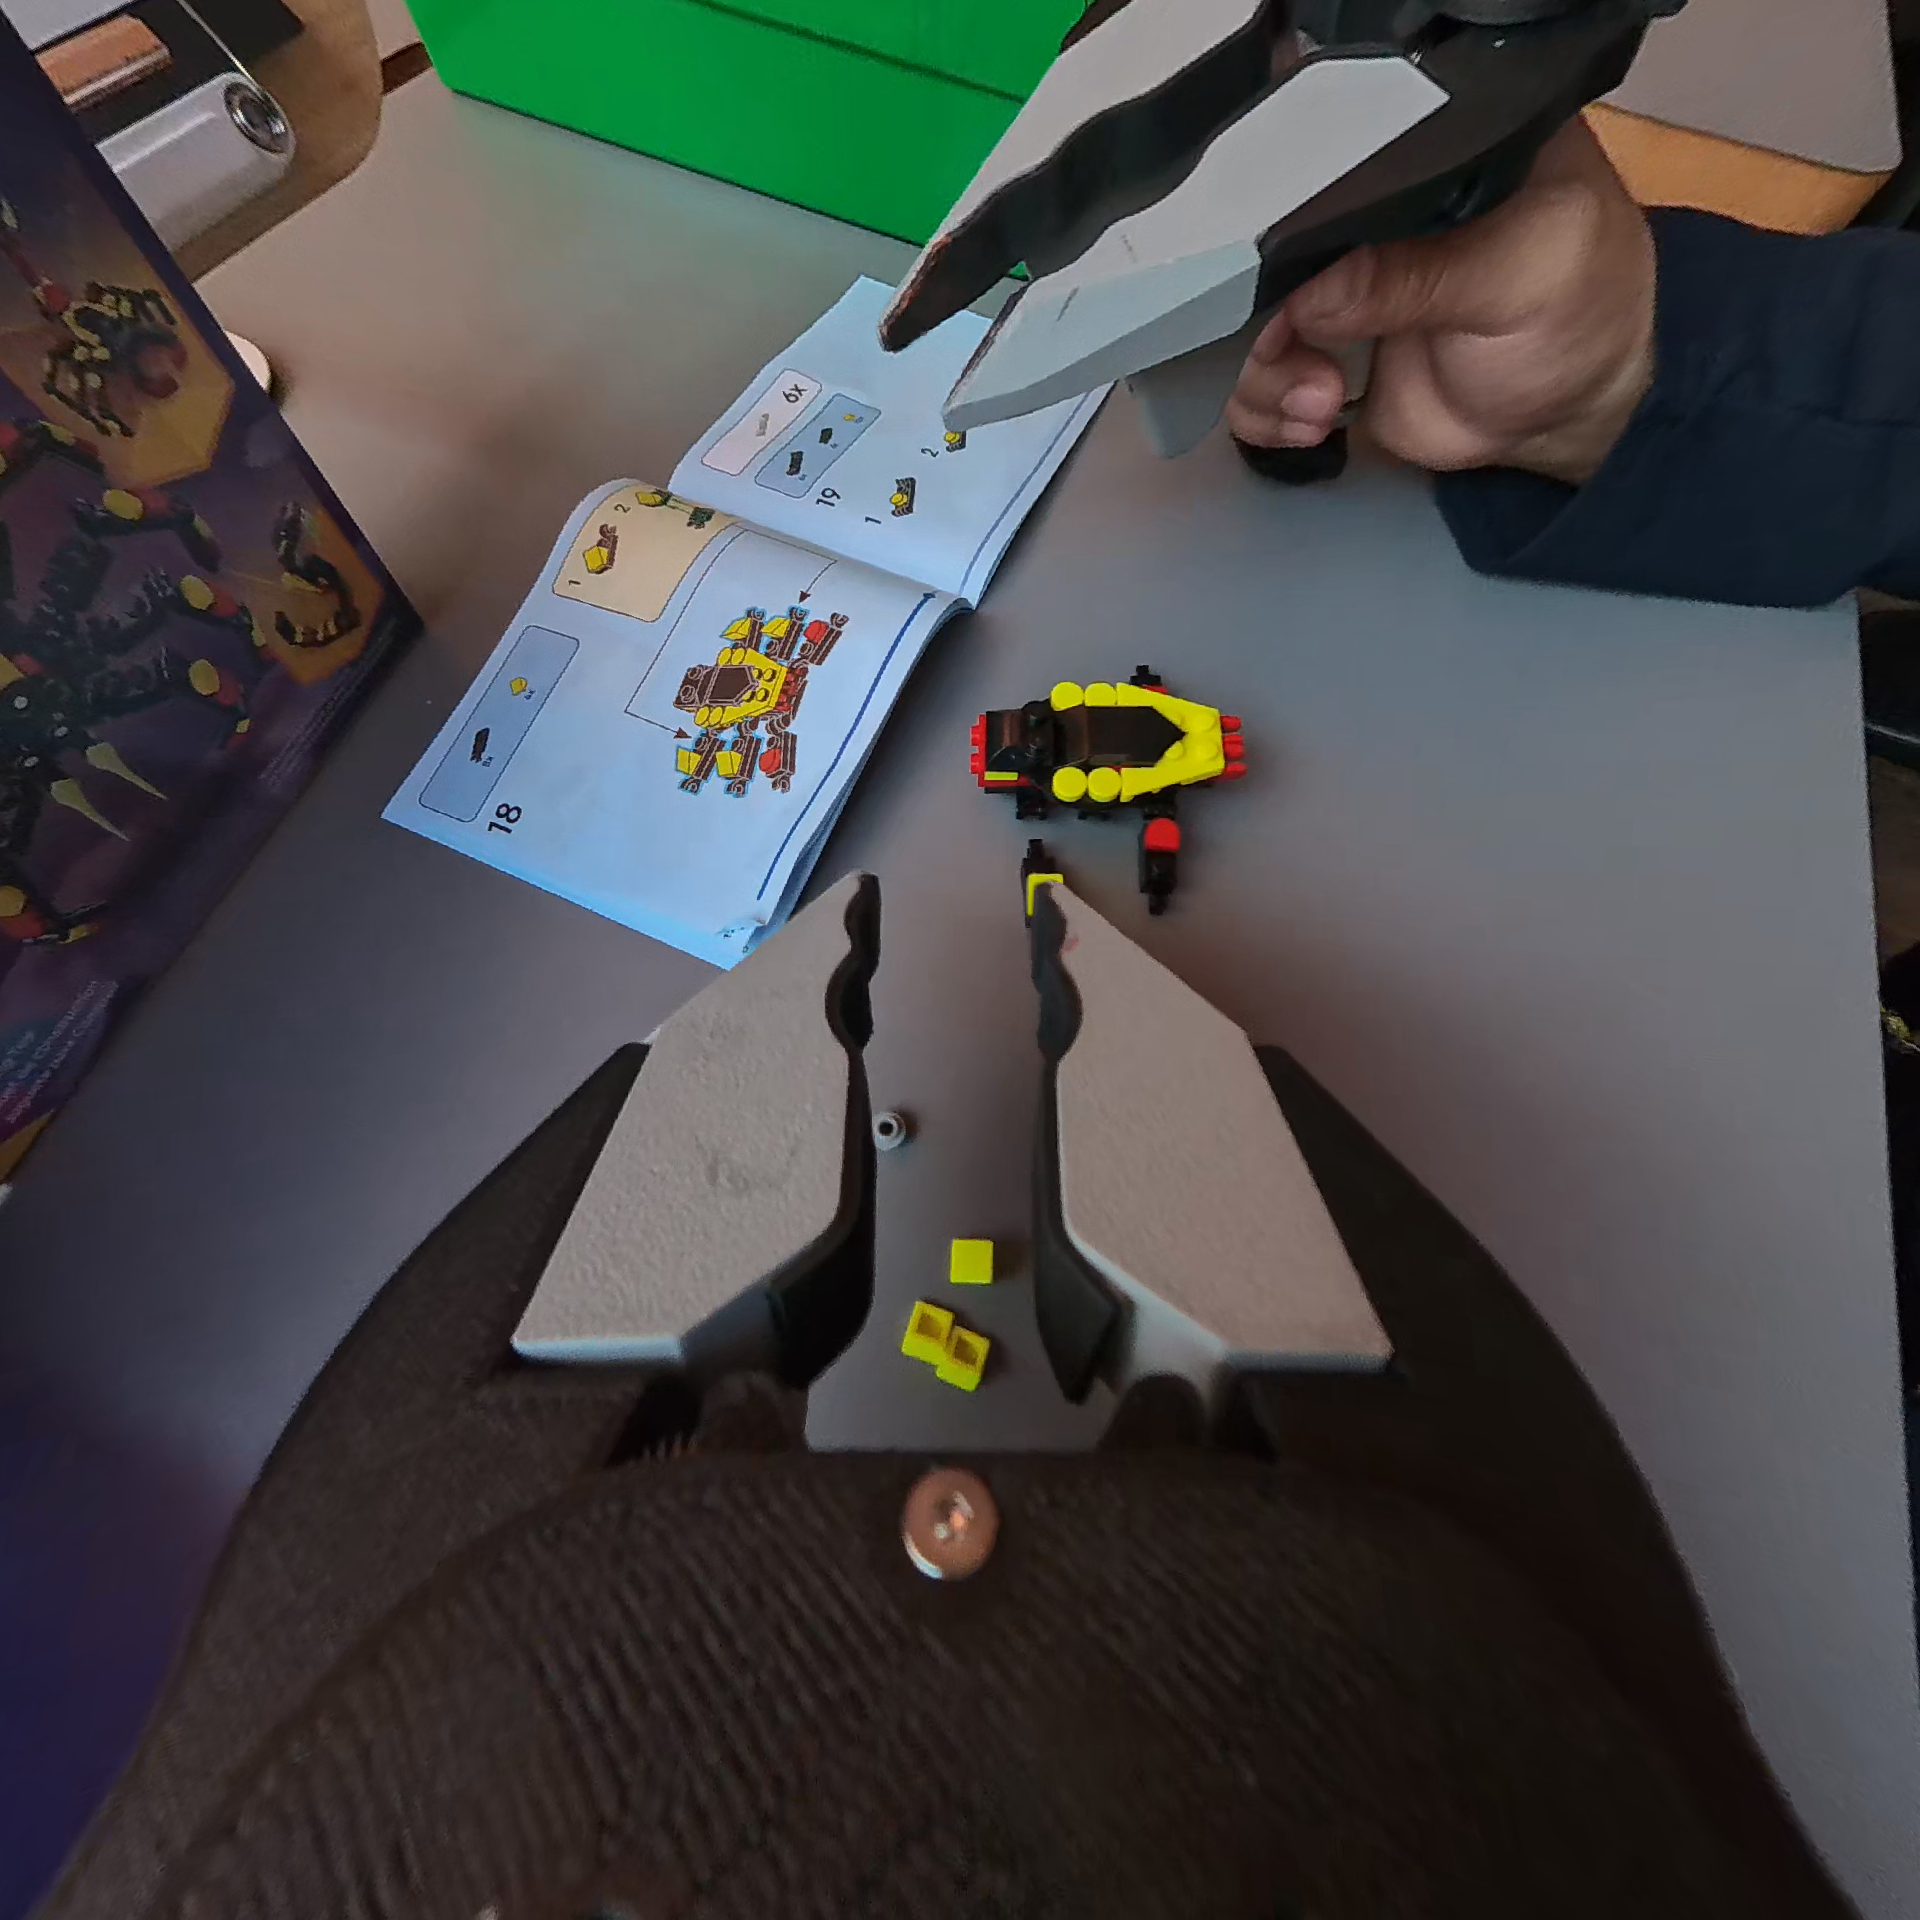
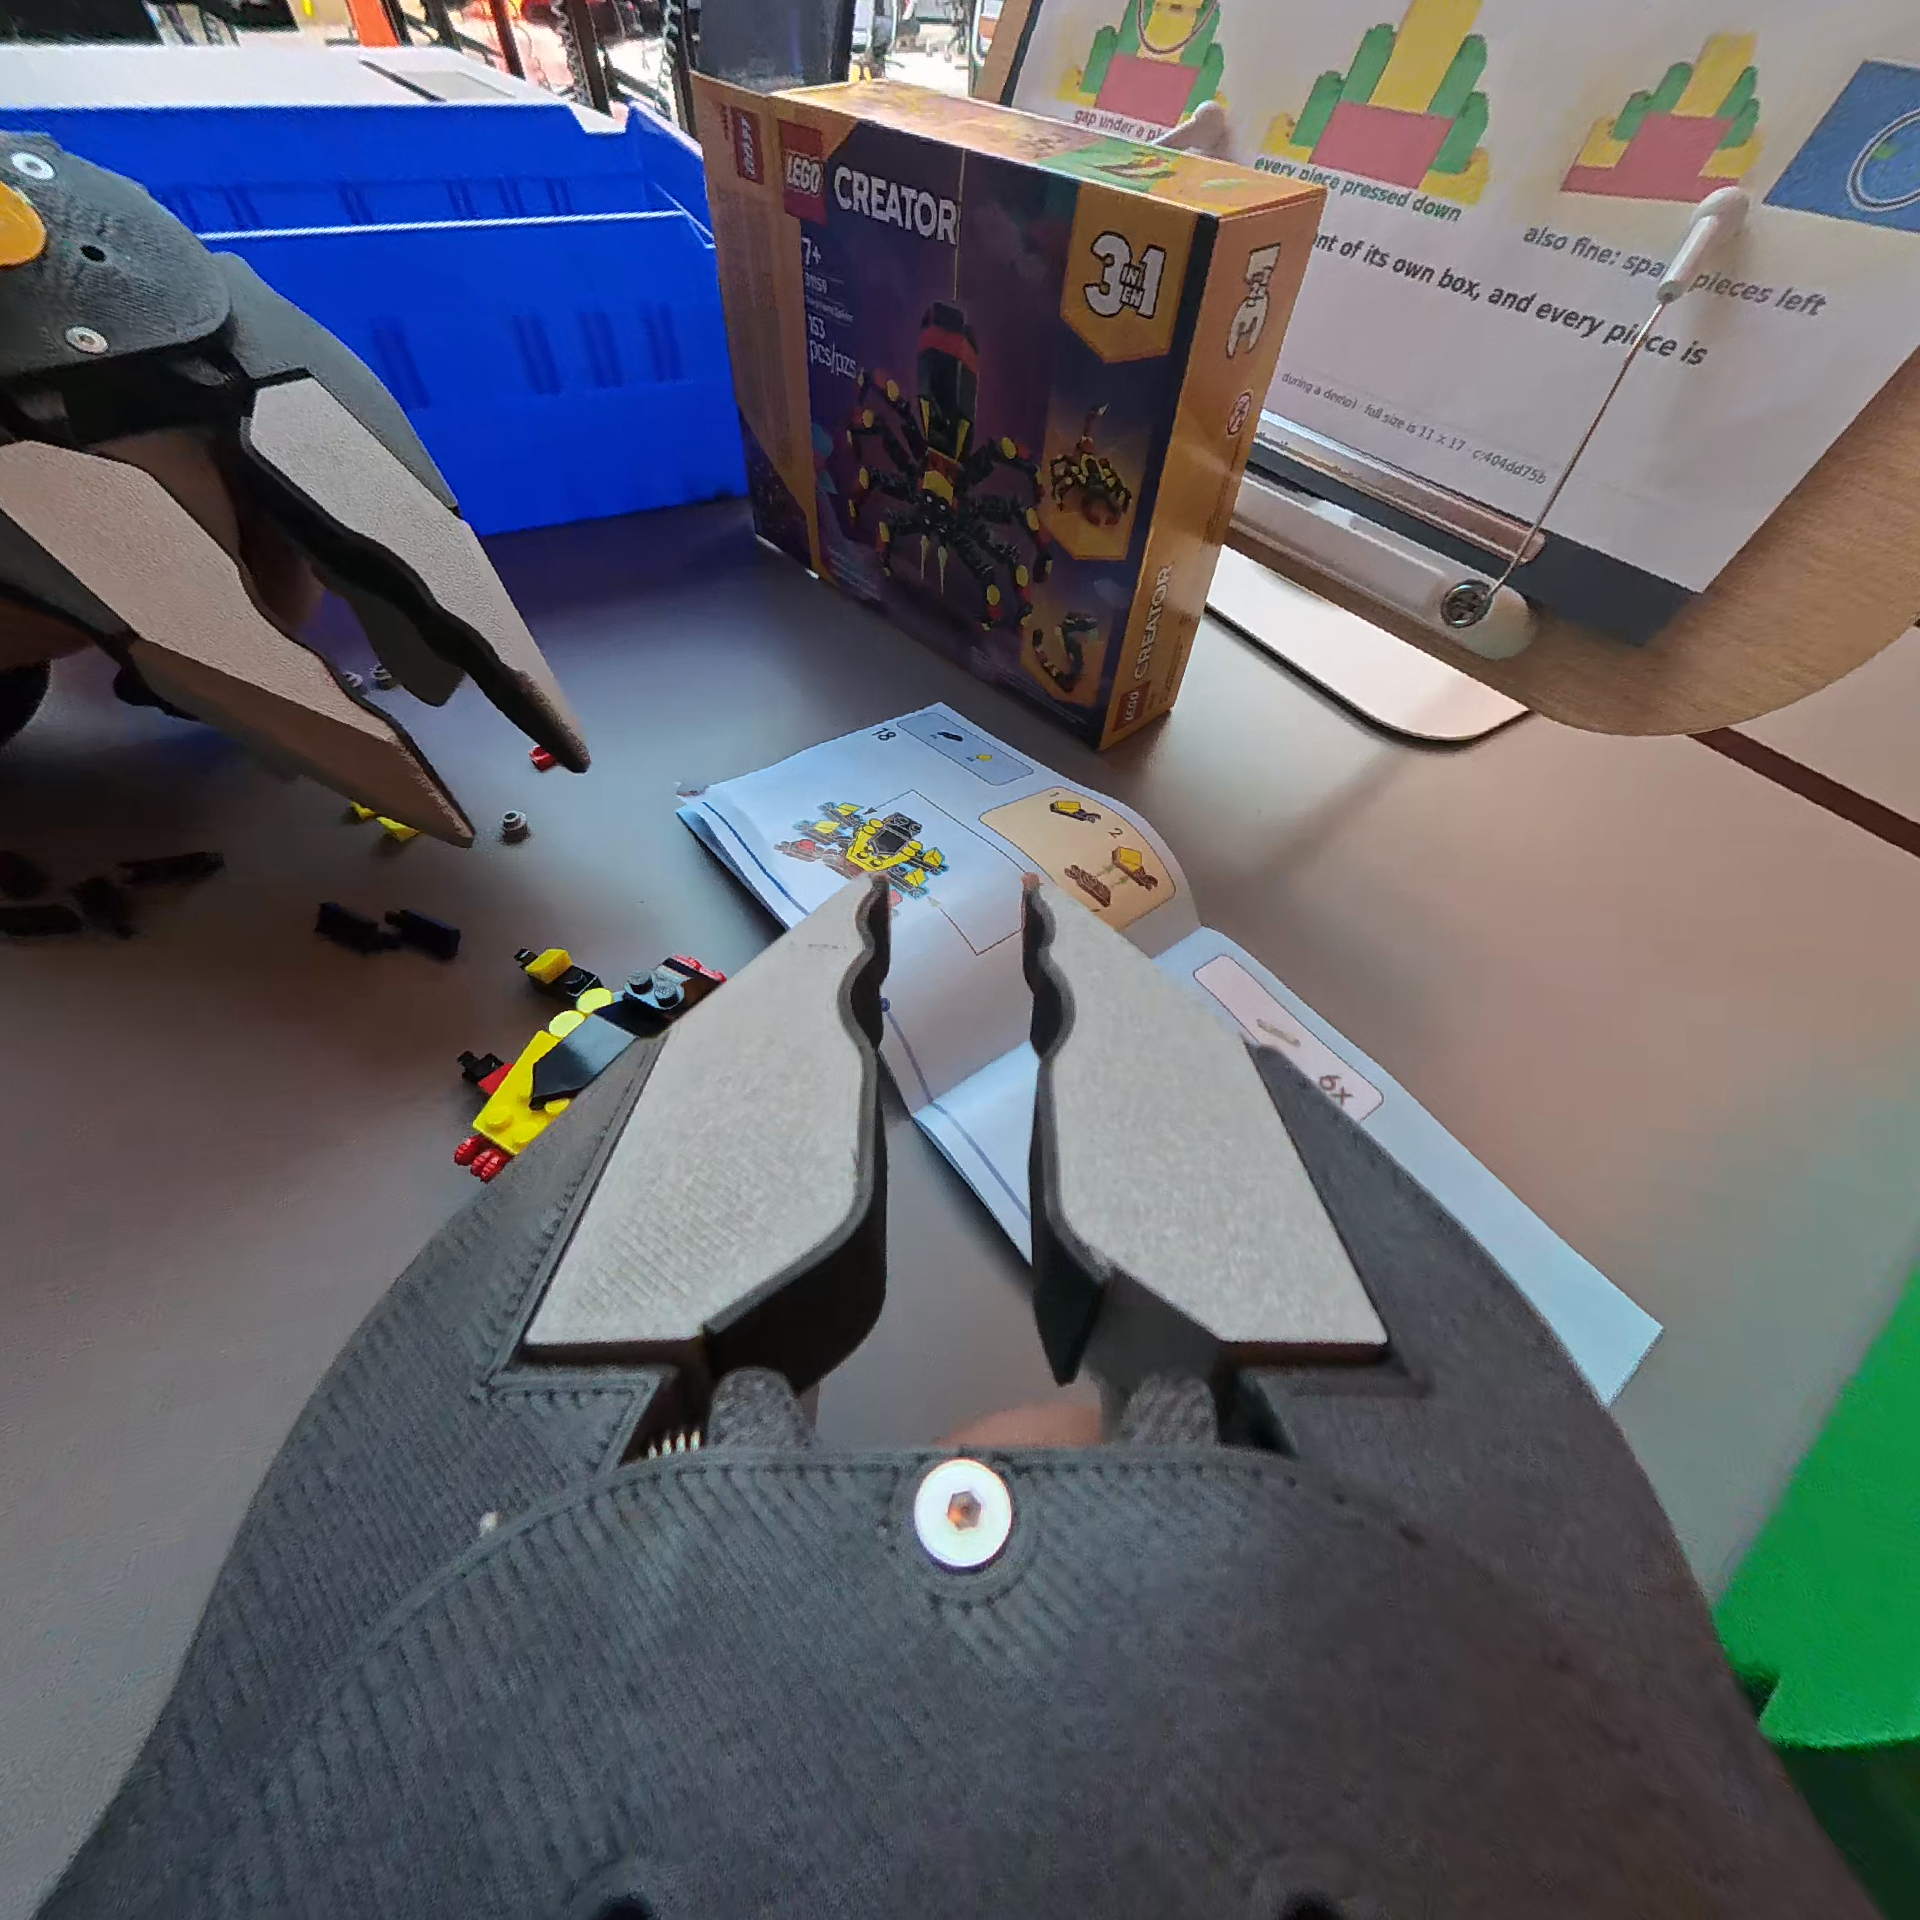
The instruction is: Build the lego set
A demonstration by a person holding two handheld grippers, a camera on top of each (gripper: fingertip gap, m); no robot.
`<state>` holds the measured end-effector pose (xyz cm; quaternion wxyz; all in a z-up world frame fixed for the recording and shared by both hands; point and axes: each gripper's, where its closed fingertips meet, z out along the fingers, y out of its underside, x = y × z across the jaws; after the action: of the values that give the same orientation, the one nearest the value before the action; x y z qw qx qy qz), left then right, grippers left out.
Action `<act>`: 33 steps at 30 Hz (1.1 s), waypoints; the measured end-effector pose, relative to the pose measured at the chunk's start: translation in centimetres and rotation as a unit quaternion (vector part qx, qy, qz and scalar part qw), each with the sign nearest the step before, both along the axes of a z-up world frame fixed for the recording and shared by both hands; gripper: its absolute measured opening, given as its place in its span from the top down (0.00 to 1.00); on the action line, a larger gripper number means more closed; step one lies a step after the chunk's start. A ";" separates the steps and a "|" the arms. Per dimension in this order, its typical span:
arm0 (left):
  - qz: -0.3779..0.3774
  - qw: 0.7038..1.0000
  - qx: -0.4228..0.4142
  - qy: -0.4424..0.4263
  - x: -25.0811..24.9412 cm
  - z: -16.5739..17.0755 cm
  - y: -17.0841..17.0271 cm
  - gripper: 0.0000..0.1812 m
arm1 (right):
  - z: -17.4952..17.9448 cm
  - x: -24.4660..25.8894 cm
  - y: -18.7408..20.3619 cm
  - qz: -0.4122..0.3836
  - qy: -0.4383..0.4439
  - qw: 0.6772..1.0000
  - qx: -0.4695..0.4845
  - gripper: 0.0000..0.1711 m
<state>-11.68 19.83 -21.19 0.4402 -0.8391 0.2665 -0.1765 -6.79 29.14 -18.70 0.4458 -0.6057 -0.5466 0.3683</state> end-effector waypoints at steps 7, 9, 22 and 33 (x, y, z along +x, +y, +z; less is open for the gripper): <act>-0.013 1.000 -0.018 -0.001 0.1 -0.7 -0.4 0.85 | -0.3 -0.3 -0.1 0.008 -0.007 1.000 0.022 0.88; -0.016 1.000 -0.024 0.000 0.2 -1.0 -0.4 0.85 | -0.3 -0.3 -0.1 0.011 -0.007 1.000 0.020 0.88; -0.030 0.999 -0.029 0.024 0.8 -1.9 -0.6 0.86 | -0.2 -0.1 -0.3 0.012 -0.006 0.999 0.029 0.89; -0.038 0.998 -0.034 0.030 1.1 -2.2 -0.8 0.86 | -0.2 -0.1 0.0 0.009 -0.005 1.000 0.024 0.89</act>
<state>-10.62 19.01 -23.42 0.3963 -0.8479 0.3046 -0.1770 -6.87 29.11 -18.93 0.4540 -0.5917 -0.5632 0.3558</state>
